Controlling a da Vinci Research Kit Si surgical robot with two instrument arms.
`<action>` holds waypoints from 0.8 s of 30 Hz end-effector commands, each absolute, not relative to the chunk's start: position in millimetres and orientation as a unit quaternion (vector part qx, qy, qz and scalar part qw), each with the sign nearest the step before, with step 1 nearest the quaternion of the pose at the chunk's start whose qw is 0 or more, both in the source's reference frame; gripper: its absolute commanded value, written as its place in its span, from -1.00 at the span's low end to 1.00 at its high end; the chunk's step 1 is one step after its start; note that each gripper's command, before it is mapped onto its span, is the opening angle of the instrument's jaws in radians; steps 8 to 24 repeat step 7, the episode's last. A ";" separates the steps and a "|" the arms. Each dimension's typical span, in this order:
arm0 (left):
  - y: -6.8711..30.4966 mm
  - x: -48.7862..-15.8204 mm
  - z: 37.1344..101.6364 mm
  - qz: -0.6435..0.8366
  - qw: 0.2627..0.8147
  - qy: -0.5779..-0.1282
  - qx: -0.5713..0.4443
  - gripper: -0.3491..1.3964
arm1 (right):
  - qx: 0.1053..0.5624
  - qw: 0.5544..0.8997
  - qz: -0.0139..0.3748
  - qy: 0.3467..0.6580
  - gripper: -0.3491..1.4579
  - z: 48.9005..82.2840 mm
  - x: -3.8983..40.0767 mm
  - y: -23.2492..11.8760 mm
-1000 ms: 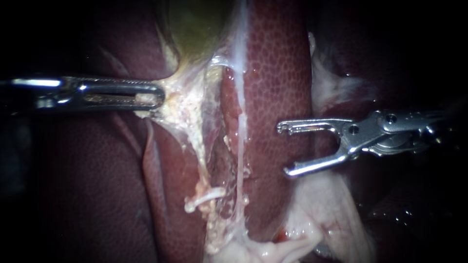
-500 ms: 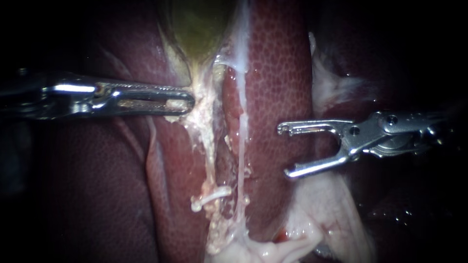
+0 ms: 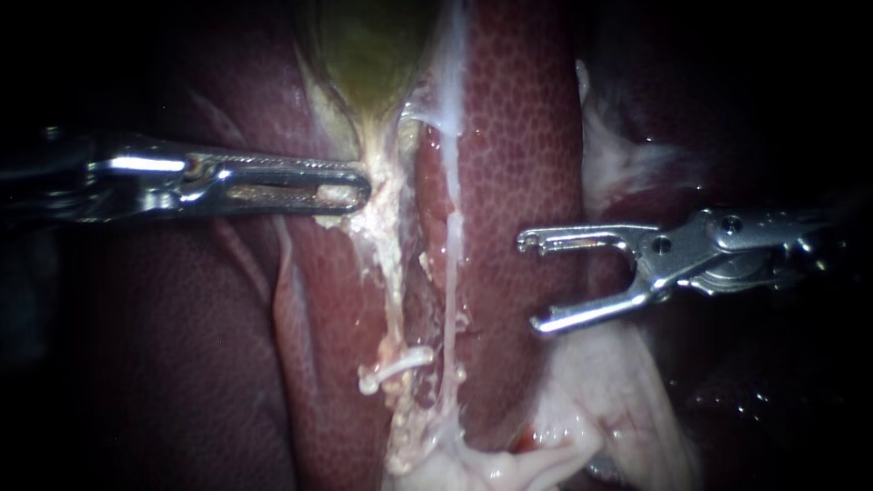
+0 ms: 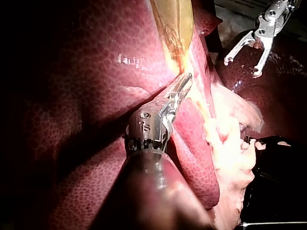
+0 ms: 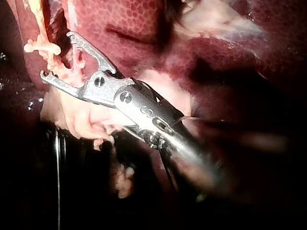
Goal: Going back first clip left tube
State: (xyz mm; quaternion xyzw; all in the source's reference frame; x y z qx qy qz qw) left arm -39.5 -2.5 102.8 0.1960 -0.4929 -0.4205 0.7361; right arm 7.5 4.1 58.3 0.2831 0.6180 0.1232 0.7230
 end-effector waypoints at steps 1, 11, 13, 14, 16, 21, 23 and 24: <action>-2.5 -39.5 102.8 -0.420 0.736 -0.493 0.196 -1.00 | 0.283 0.723 0.123 0.618 0.05 58.3 7.5 4.2; -2.5 -39.5 102.8 -0.420 0.736 -0.493 0.196 -1.00 | 0.283 0.723 0.123 0.618 0.05 58.2 7.5 4.1; -2.5 -39.5 102.8 -0.420 0.736 -0.493 0.196 -1.00 | 0.283 0.723 0.123 0.618 0.05 58.2 7.5 4.1; -2.5 -39.5 102.8 -0.420 0.736 -0.493 0.196 -1.00 | 0.283 0.723 0.123 0.618 0.05 58.2 7.5 4.1; -2.5 -39.5 102.8 -0.420 0.736 -0.493 0.196 -1.00 | 0.283 0.723 0.123 0.618 0.05 58.2 7.5 4.1; -2.5 -39.5 102.8 -0.420 0.736 -0.493 0.196 -1.00 | 0.283 0.723 0.123 0.618 0.05 58.2 7.5 4.1; -2.5 -39.5 102.8 -0.420 0.736 -0.493 0.196 -1.00 | 0.283 0.723 0.123 0.618 0.05 58.2 7.5 4.1; -2.5 -39.5 102.8 -0.420 0.736 -0.493 0.196 -1.00 | 0.283 0.723 0.123 0.618 0.05 58.2 7.5 4.1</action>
